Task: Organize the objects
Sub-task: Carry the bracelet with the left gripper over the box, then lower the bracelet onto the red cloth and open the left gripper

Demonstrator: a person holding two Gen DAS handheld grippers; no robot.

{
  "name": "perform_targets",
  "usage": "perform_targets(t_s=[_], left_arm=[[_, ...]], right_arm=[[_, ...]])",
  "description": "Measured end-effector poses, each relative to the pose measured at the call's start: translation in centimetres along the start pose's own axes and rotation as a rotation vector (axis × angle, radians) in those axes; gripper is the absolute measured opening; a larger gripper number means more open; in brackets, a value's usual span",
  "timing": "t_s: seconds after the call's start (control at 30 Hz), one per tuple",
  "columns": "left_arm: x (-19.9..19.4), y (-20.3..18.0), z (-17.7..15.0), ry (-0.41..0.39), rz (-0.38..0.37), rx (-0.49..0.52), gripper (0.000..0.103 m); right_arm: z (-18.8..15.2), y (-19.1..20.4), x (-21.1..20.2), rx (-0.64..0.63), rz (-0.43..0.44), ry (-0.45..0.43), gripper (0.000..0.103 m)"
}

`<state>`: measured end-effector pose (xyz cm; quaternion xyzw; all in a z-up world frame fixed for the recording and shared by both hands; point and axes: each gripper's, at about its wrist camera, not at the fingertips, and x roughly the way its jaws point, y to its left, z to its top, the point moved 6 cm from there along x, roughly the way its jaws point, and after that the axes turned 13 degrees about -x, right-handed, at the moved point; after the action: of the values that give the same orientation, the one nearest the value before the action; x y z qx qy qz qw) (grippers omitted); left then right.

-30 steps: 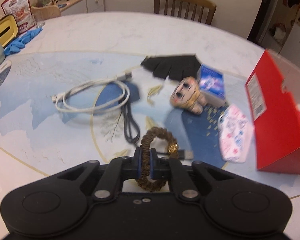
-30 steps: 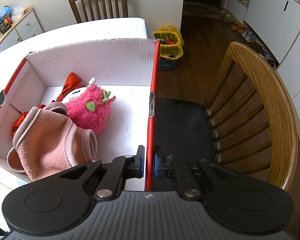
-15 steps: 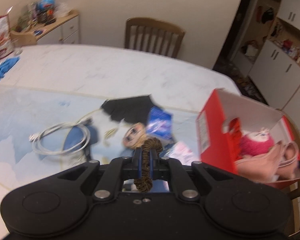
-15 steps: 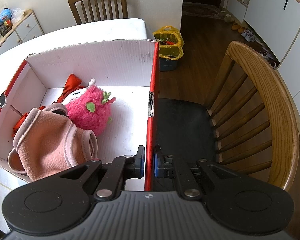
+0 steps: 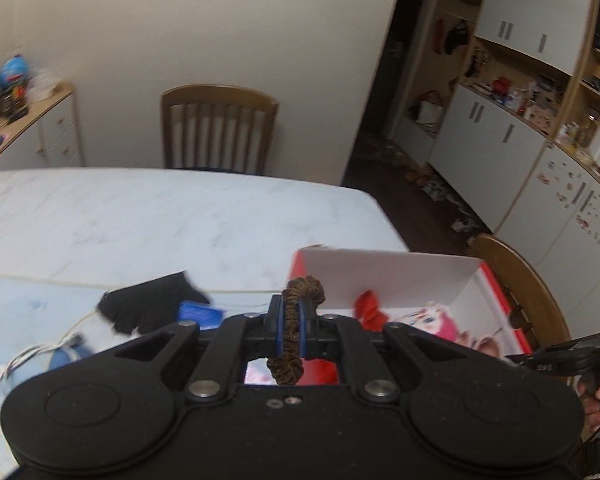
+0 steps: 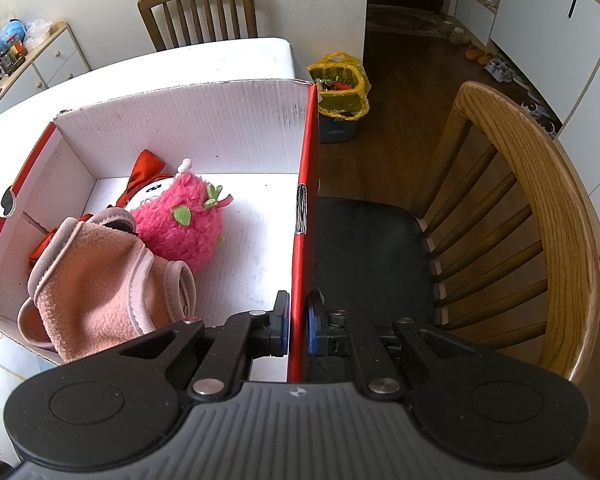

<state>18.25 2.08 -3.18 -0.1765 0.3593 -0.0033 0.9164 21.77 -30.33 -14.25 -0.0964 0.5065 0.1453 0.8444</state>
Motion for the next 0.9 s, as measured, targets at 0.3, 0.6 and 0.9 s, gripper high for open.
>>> perform_targets(t_s=[0.3,0.6,0.9], left_arm=[[3.9,-5.9,-1.1,0.064,-0.062,0.099,0.004],[7.9,-8.1,-4.3,0.169,-0.050,0.174,0.004],[10.6,-7.9,-6.6,0.255,0.004,0.196,0.005]], right_arm=[[0.0,-0.1,0.0,0.000,0.008,-0.003,0.009],[0.1,-0.1,0.0,0.003,0.023,-0.006,0.009],[0.0,-0.2,0.0,0.011,0.027,-0.009,0.009]])
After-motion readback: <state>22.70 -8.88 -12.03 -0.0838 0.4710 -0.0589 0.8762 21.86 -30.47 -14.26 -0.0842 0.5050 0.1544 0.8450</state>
